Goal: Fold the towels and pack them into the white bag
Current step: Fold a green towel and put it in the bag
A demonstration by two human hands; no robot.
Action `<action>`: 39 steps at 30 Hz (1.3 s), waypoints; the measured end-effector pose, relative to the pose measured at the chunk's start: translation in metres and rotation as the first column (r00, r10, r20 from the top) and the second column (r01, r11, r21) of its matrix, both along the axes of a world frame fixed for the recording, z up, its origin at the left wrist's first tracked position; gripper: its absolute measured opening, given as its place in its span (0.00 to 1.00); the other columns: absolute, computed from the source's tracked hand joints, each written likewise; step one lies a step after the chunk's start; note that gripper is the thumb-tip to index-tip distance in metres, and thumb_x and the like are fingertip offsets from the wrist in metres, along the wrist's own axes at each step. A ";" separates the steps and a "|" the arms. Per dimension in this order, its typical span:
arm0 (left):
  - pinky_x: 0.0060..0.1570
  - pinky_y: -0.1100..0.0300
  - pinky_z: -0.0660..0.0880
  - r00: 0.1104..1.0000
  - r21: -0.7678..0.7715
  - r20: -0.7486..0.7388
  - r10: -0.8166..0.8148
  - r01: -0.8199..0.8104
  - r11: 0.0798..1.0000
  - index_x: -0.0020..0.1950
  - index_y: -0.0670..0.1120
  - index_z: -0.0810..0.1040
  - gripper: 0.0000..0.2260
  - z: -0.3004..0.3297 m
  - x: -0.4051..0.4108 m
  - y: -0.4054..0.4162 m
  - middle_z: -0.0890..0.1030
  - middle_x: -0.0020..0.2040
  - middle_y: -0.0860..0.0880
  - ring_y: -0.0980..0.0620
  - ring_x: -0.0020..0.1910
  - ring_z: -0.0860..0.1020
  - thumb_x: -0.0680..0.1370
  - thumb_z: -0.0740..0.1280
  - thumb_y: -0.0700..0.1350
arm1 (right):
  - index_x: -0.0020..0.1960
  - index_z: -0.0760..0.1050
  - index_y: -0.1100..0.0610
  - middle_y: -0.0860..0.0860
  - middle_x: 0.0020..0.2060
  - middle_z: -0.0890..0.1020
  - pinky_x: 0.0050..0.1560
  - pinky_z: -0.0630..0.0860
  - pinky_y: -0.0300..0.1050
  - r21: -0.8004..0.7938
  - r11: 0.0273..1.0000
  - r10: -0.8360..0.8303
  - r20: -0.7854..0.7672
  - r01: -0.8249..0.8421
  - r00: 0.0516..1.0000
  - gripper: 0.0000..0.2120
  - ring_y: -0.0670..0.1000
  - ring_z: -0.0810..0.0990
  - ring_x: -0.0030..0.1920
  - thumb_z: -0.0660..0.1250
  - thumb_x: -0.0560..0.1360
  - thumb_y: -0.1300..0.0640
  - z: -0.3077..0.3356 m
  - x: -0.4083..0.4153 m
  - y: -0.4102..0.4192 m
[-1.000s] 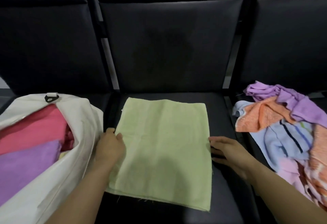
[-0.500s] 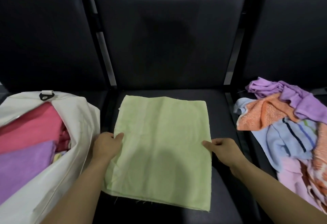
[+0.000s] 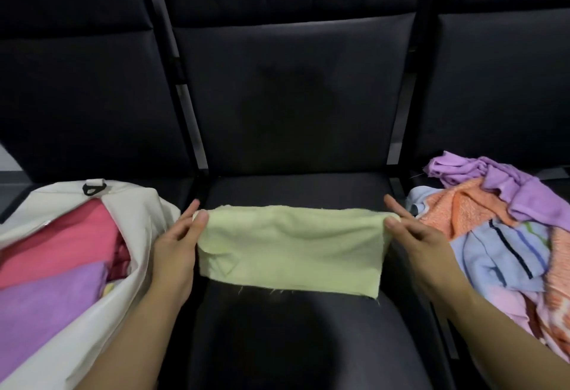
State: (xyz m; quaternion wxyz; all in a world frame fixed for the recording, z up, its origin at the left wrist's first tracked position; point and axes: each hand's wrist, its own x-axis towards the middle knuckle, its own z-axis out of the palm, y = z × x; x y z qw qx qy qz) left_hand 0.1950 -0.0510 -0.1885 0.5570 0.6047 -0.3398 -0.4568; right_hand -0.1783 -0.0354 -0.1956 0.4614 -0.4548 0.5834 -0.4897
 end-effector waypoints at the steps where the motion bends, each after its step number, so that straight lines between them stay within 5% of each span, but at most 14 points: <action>1: 0.72 0.50 0.67 1.000 -0.049 -0.022 -0.008 0.007 0.999 0.48 0.41 0.85 0.17 0.005 -0.002 0.000 0.79 0.68 0.60 0.58 0.70 0.75 0.73 0.73 0.55 | 0.50 0.86 0.57 0.39 0.65 0.80 0.67 0.69 0.40 -0.036 0.999 -0.004 0.052 0.006 0.999 0.10 0.38 0.75 0.67 0.67 0.80 0.56 0.007 0.002 0.001; 6: 0.64 0.43 0.74 0.997 -0.162 -0.016 0.081 -0.083 0.983 0.51 0.45 0.84 0.27 0.024 -0.008 0.009 0.85 0.53 0.45 0.45 0.57 0.81 0.66 0.77 0.67 | 0.46 0.84 0.51 0.43 0.41 0.85 0.47 0.76 0.30 -0.194 0.968 -0.152 0.044 0.158 0.987 0.08 0.40 0.81 0.45 0.66 0.77 0.52 0.036 0.002 0.012; 10: 0.57 0.46 0.78 0.987 -0.171 0.161 0.015 0.013 0.985 0.57 0.52 0.81 0.21 0.027 -0.007 0.018 0.85 0.56 0.49 0.47 0.57 0.82 0.71 0.74 0.63 | 0.57 0.78 0.52 0.46 0.45 0.85 0.44 0.77 0.32 -0.227 0.966 -0.127 -0.002 0.123 0.992 0.09 0.40 0.82 0.44 0.68 0.78 0.59 0.040 -0.005 0.022; 14: 0.51 0.58 0.76 0.938 -0.011 0.337 -0.079 0.088 0.996 0.56 0.56 0.80 0.06 0.014 -0.008 0.023 0.85 0.52 0.56 0.57 0.52 0.82 0.80 0.71 0.52 | 0.55 0.76 0.50 0.47 0.44 0.83 0.44 0.77 0.33 -0.149 0.984 -0.122 -0.131 0.102 0.984 0.06 0.40 0.81 0.43 0.67 0.80 0.59 0.017 -0.006 0.019; 17: 0.49 0.56 0.77 0.916 0.168 0.372 -0.149 0.092 0.982 0.57 0.55 0.79 0.06 -0.014 -0.007 0.023 0.85 0.51 0.55 0.53 0.52 0.82 0.80 0.69 0.51 | 0.57 0.75 0.48 0.47 0.47 0.83 0.51 0.78 0.46 -0.031 0.997 -0.078 -0.245 0.073 0.966 0.08 0.46 0.82 0.48 0.69 0.79 0.55 -0.028 -0.010 0.013; 19: 0.51 0.54 0.78 0.907 0.299 0.366 -0.207 0.096 0.949 0.61 0.51 0.77 0.10 -0.032 -0.006 0.024 0.83 0.54 0.53 0.50 0.55 0.82 0.80 0.70 0.50 | 0.62 0.72 0.51 0.49 0.47 0.81 0.47 0.75 0.44 0.093 0.990 -0.068 -0.318 0.102 0.946 0.15 0.47 0.81 0.45 0.71 0.78 0.57 -0.052 -0.013 0.014; 21: 0.61 0.48 0.77 0.846 0.456 0.445 -0.294 0.069 0.887 0.68 0.48 0.74 0.20 -0.046 -0.004 0.022 0.78 0.62 0.48 0.46 0.60 0.79 0.78 0.71 0.53 | 0.65 0.71 0.56 0.51 0.48 0.80 0.45 0.75 0.44 0.151 0.973 -0.089 -0.443 0.172 0.892 0.20 0.48 0.80 0.46 0.72 0.76 0.56 -0.064 -0.019 0.016; 23: 0.71 0.46 0.68 0.646 0.558 0.650 -0.400 -0.049 0.829 0.74 0.45 0.69 0.29 -0.050 -0.005 0.021 0.68 0.73 0.42 0.41 0.70 0.70 0.77 0.71 0.55 | 0.66 0.72 0.55 0.51 0.54 0.79 0.53 0.77 0.50 0.102 0.981 -0.086 -0.542 0.167 0.836 0.21 0.52 0.80 0.53 0.71 0.75 0.54 -0.069 -0.021 0.021; 25: 0.72 0.47 0.65 0.454 0.482 0.797 -0.398 -0.083 0.872 0.75 0.44 0.70 0.28 -0.045 -0.014 0.023 0.66 0.73 0.41 0.40 0.72 0.67 0.78 0.70 0.54 | 0.64 0.75 0.52 0.48 0.59 0.77 0.61 0.73 0.49 0.018 1.000 0.000 -0.654 0.016 0.756 0.17 0.51 0.76 0.60 0.71 0.76 0.54 -0.070 -0.014 0.026; 26: 0.70 0.49 0.67 0.434 0.438 0.814 -0.386 -0.023 0.899 0.72 0.46 0.73 0.23 -0.041 -0.022 0.025 0.70 0.70 0.43 0.42 0.68 0.71 0.79 0.69 0.53 | 0.63 0.76 0.52 0.48 0.62 0.77 0.64 0.72 0.47 -0.011 0.995 0.058 -0.718 -0.095 0.693 0.15 0.52 0.76 0.63 0.70 0.77 0.54 -0.070 -0.009 0.029; 28: 0.60 0.53 0.76 0.542 0.474 0.671 -0.505 0.210 0.855 0.62 0.53 0.79 0.12 -0.029 -0.038 0.030 0.79 0.60 0.51 0.50 0.55 0.79 0.80 0.67 0.52 | 0.64 0.78 0.51 0.51 0.70 0.75 0.70 0.67 0.47 0.001 0.952 0.182 -0.806 -0.306 0.563 0.15 0.53 0.73 0.70 0.67 0.78 0.50 -0.072 0.002 0.032; 30: 0.50 0.53 0.81 0.561 0.576 0.388 -0.732 0.472 0.667 0.57 0.56 0.80 0.07 -0.027 -0.054 0.041 0.81 0.51 0.54 0.55 0.44 0.81 0.80 0.67 0.52 | 0.67 0.76 0.49 0.50 0.76 0.68 0.74 0.62 0.46 0.111 0.900 0.318 -0.830 -0.422 0.459 0.18 0.52 0.66 0.76 0.61 0.80 0.46 -0.074 0.008 0.034; 33: 0.56 0.56 0.78 0.316 0.682 0.300 -0.900 0.589 0.434 0.65 0.58 0.75 0.15 -0.030 -0.070 0.056 0.77 0.55 0.57 0.58 0.50 0.79 0.80 0.66 0.59 | 0.73 0.71 0.46 0.50 0.80 0.60 0.75 0.63 0.48 0.266 0.864 0.425 -0.840 -0.427 0.337 0.29 0.51 0.61 0.78 0.46 0.79 0.38 -0.071 0.014 0.039; 39: 0.68 0.54 0.69 0.125 0.675 0.575 -0.809 0.487 0.555 0.75 0.56 0.64 0.22 -0.040 -0.081 0.056 0.62 0.69 0.55 0.55 0.68 0.63 0.83 0.59 0.61 | 0.72 0.67 0.43 0.50 0.65 0.68 0.58 0.77 0.50 0.461 0.841 0.497 -0.865 -0.284 0.068 0.23 0.53 0.69 0.64 0.48 0.81 0.37 -0.039 0.030 0.052</action>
